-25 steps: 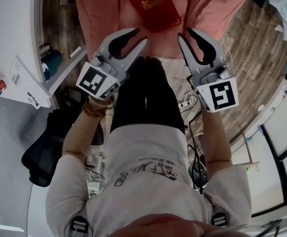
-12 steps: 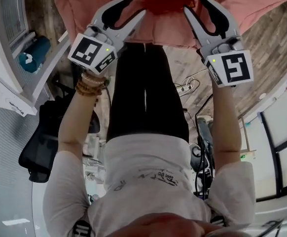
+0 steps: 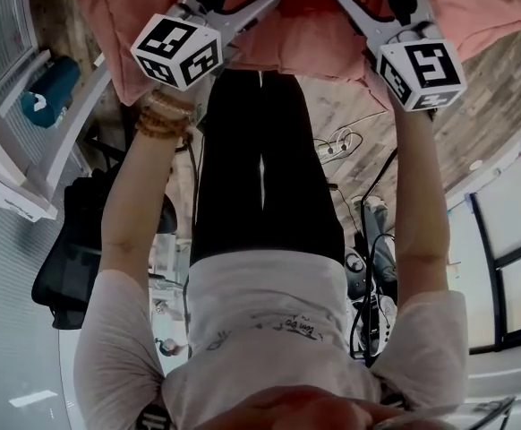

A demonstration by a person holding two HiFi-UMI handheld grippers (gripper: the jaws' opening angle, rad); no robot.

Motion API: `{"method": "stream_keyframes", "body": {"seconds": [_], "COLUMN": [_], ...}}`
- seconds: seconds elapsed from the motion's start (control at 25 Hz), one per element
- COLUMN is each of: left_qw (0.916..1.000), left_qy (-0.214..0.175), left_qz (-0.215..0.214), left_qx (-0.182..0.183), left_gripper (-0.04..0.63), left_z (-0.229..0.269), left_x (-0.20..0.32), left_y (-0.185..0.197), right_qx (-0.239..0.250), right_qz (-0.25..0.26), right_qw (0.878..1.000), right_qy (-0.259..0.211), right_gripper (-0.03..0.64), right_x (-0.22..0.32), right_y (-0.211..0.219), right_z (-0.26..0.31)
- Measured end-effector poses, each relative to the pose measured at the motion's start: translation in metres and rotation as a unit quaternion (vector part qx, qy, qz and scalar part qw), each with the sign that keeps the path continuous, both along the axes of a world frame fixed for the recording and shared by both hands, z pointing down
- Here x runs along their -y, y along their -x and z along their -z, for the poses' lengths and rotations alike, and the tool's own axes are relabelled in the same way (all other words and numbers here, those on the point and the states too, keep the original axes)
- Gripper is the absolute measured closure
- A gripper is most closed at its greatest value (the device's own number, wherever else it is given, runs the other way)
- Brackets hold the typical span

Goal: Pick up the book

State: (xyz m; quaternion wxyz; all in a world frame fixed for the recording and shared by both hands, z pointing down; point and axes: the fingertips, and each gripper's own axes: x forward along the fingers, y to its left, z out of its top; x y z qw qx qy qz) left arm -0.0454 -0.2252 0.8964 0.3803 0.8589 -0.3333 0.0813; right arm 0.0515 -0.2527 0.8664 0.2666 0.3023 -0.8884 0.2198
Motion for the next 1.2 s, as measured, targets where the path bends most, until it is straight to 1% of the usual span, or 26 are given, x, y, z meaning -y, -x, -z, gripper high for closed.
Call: {"method": "stream_keyframes", "body": {"seconds": [0.16,0.32,0.44,0.68,0.8,1.0,1.2], "left_qw": [0.9993,0.9983,0.9970,0.9944,0.9932,0.9921,0.9919], "left_qy": [0.031,0.055,0.073,0.102,0.112,0.120,0.123], "left_qz": [0.018,0.019,0.020,0.024,0.026,0.027,0.023], "left_qx": [-0.007,-0.010,-0.014,-0.015,-0.019,-0.023,-0.022], "left_gripper": [0.245,0.219,0.184,0.123,0.106,0.094,0.092], "left_z": [-0.024,-0.043,-0.057,-0.080,-0.088,-0.096,-0.102], "left_x": [0.004,0.005,0.008,0.015,0.018,0.022,0.028], "left_y": [0.005,0.006,0.003,0.001,0.003,0.003,-0.002], "right_qx": [-0.006,-0.002,-0.002,-0.011,-0.017,-0.017,-0.014], "right_qz": [0.005,0.001,0.010,0.022,0.020,0.021,0.028], "right_qw": [1.000,0.999,0.998,0.997,0.995,0.992,0.990], "right_qy": [0.025,0.049,0.059,0.079,0.095,0.123,0.140], "right_gripper": [0.255,0.224,0.201,0.130,0.112,0.107,0.107], "right_x": [0.005,0.011,0.016,0.023,0.025,0.031,0.036], "right_y": [-0.002,-0.006,-0.005,0.002,0.004,0.007,0.011], "right_z": [-0.032,-0.058,-0.071,-0.092,-0.105,-0.126,-0.142]}}
